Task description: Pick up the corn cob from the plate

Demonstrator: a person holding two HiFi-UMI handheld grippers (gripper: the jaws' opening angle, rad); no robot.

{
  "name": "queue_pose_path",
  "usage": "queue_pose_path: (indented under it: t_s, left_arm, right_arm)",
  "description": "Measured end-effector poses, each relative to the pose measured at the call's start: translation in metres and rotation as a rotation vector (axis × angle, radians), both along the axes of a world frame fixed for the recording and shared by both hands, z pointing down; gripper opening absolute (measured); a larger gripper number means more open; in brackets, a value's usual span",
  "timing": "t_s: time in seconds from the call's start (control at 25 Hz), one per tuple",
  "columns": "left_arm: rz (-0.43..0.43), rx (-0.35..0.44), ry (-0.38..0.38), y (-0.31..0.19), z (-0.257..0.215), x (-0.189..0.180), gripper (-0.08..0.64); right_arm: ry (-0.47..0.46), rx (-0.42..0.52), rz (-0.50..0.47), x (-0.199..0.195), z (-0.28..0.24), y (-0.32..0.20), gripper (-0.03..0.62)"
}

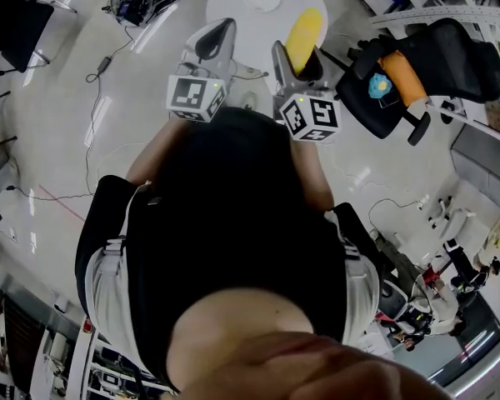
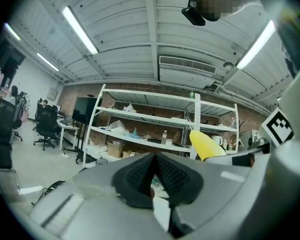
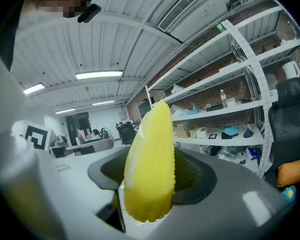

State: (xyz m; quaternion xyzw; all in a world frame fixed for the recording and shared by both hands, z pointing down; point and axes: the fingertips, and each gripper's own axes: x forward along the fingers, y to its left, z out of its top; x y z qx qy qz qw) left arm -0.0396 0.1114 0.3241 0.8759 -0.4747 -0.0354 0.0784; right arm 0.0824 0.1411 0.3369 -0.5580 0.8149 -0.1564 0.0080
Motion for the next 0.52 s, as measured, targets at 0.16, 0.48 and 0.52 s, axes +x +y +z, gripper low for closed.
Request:
queue_pose_path:
  t_s: [0.16, 0.48, 0.52]
  left_arm:
    - [-0.001, 0.003, -0.002, 0.000, -0.001, 0.002, 0.006]
    - [0.012, 0.005, -0.004, 0.008, -0.001, 0.014, 0.006]
    - [0.012, 0.006, -0.005, 0.009, -0.001, 0.015, 0.006]
  right_arm:
    - [0.002, 0.002, 0.003, 0.003, -0.001, 0.002, 0.264]
    - [-0.005, 0.004, 0.001, 0.012, 0.000, 0.009, 0.264]
    - [-0.006, 0.004, 0.002, 0.013, 0.000, 0.010, 0.264]
